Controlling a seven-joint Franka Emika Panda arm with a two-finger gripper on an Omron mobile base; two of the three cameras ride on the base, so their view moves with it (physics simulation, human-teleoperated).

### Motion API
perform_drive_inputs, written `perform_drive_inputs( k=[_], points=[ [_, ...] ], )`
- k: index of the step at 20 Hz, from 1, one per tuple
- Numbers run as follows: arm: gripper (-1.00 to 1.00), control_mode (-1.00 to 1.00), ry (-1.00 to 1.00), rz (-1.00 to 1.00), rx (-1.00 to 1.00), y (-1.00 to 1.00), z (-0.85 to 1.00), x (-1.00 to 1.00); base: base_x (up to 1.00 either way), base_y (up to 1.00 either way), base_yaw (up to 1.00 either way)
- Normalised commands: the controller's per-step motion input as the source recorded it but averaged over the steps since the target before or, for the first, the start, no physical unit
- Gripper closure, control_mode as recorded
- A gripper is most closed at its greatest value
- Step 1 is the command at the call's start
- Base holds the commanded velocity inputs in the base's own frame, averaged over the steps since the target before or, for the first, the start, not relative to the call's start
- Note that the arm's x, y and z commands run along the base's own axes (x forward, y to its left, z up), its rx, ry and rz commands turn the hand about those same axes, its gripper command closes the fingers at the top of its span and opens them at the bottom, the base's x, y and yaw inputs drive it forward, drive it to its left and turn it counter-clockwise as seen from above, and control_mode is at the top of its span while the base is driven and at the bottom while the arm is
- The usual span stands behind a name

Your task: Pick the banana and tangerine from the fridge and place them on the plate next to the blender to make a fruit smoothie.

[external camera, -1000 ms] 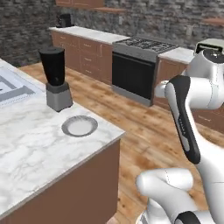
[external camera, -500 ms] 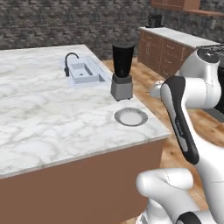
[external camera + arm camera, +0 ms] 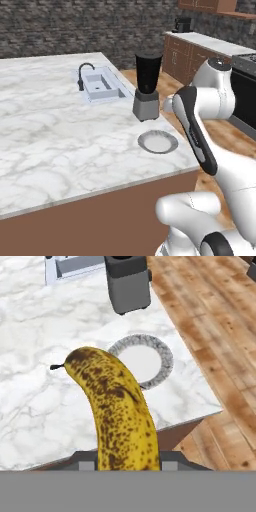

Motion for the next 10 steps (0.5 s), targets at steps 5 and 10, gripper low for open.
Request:
perform_drive_inputs(
  k=[5,10],
  points=[
    [1.0,-1.0,0.19,0.0,0.0,-0.15,-0.99,0.86,0.0,0.0,0.0],
    [1.0,-1.0,0.07,0.0,0.0,-0.22,-0.79,0.75,0.0,0.0,0.0]
  ],
)
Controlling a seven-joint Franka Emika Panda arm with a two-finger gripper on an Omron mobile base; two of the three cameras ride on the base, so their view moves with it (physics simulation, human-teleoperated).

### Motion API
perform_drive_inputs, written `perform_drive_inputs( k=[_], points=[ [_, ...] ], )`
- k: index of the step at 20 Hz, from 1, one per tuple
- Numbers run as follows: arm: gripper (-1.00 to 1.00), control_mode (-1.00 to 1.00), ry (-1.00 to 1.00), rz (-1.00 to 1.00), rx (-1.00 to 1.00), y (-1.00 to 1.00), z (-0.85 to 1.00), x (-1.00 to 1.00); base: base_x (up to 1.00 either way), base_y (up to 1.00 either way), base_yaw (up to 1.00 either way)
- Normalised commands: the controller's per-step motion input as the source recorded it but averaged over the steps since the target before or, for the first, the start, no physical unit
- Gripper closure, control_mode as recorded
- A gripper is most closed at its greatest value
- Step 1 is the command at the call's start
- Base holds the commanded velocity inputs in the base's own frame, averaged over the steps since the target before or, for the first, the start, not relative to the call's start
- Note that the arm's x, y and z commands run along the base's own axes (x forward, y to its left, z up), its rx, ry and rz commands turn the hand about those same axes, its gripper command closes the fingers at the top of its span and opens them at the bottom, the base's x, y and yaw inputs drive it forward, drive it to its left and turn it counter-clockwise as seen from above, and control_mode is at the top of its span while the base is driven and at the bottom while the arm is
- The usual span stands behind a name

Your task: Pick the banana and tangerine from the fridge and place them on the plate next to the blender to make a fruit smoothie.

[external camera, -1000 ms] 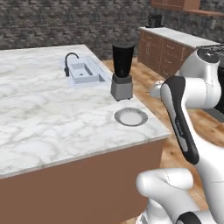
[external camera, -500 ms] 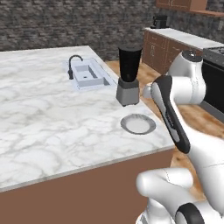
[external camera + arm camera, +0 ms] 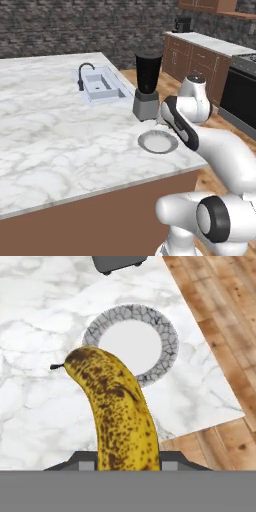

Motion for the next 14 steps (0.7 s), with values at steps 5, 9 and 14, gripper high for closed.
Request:
perform_drive_inputs(
  k=[5,9,14],
  points=[
    [1.0,-1.0,0.02,0.0,0.0,-0.16,-0.67,0.67,0.0,0.0,0.0],
    [1.0,-1.0,0.01,0.0,0.0,-0.08,-0.68,0.55,0.0,0.0,0.0],
    [1.0,-1.0,0.02,0.0,0.0,-0.03,-0.69,0.5,0.0,0.0,0.0]
  ],
)
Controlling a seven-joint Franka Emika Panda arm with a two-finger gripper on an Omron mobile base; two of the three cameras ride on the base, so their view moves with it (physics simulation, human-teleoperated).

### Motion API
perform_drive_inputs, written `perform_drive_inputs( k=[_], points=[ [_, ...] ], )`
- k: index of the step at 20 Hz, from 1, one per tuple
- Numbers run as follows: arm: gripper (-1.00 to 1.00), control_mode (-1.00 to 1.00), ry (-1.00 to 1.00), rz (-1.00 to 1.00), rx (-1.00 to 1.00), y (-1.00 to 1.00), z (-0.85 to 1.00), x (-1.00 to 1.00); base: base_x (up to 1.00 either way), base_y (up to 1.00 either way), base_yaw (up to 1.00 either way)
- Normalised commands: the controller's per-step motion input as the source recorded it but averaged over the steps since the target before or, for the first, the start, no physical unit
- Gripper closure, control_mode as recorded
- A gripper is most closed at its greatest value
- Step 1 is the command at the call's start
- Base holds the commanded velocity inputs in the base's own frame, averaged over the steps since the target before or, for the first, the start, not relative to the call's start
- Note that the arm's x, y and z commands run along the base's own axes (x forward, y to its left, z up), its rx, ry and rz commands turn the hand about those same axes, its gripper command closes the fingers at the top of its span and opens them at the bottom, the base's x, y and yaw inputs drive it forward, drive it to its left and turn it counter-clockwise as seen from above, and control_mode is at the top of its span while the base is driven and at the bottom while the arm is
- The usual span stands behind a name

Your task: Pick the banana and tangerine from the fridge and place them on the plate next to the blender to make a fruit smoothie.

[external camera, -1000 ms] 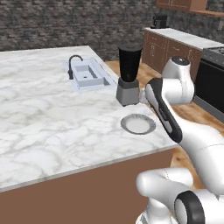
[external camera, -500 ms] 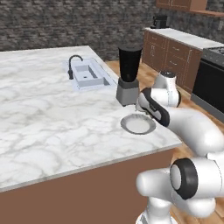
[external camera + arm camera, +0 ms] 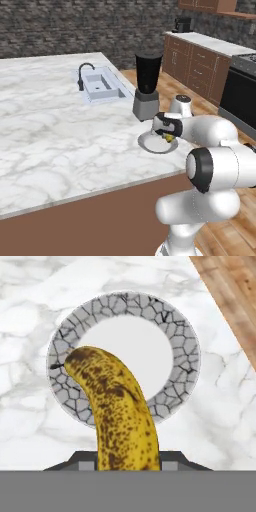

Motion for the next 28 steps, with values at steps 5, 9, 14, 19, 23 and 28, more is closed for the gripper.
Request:
perform_drive_inputs(
  k=[5,9,14,19,23,28],
  points=[
    [-1.0,-1.0,0.01,0.0,0.0,0.0,-0.66,0.7,0.0,0.0,0.0],
    [-1.0,-1.0,-0.03,0.0,0.0,0.0,-0.19,0.44,0.0,0.0,0.0],
    [-1.0,-1.0,0.0,0.0,0.0,0.01,0.07,0.02,0.0,0.0,0.0],
    [-1.0,-1.0,0.0,0.0,0.0,0.08,0.68,-0.39,0.0,0.0,0.0],
    [-1.0,-1.0,-0.04,0.0,0.0,0.25,1.0,-0.81,0.0,0.0,0.0],
    [-1.0,-1.0,-0.01,0.0,0.0,0.22,0.97,-1.0,0.0,0.0,0.0]
  ],
)
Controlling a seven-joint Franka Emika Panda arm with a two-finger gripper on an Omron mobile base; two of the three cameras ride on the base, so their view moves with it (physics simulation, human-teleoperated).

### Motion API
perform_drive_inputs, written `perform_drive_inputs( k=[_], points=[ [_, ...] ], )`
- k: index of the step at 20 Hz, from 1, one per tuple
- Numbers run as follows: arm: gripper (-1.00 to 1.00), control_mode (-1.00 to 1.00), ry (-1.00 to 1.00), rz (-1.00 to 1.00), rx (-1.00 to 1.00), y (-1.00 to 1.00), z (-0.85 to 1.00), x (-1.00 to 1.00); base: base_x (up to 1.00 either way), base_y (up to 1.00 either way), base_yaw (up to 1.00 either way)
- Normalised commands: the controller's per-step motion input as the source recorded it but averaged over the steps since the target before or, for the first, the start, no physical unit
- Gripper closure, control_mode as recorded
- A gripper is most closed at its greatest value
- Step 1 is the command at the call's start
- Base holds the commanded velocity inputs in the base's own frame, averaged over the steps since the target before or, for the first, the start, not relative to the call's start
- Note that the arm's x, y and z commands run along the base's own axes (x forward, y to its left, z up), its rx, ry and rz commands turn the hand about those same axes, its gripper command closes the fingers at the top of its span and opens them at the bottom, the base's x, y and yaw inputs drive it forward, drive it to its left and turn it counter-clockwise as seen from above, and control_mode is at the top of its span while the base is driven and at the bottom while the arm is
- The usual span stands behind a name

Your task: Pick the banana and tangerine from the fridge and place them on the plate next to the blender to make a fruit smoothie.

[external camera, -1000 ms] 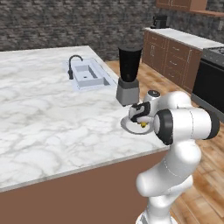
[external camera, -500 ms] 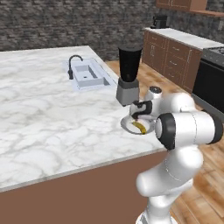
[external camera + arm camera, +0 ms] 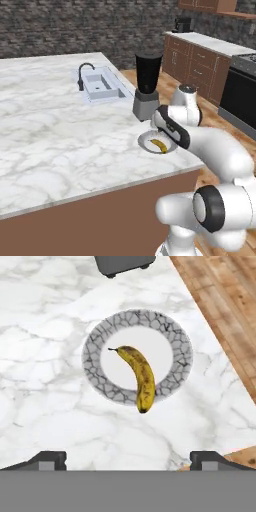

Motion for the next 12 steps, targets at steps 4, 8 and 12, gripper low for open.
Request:
perform_drive_inputs(
  k=[4,8,12],
  points=[
    [-1.0,-1.0,0.0,0.0,0.0,0.13,0.87,-1.0,0.0,0.0,0.0],
    [-1.0,-1.0,0.0,0.0,0.0,0.11,0.74,-0.94,0.0,0.0,0.0],
    [-1.0,1.0,-0.07,0.0,0.0,0.02,0.16,-0.72,-0.25,0.0,-0.02]
  ],
)
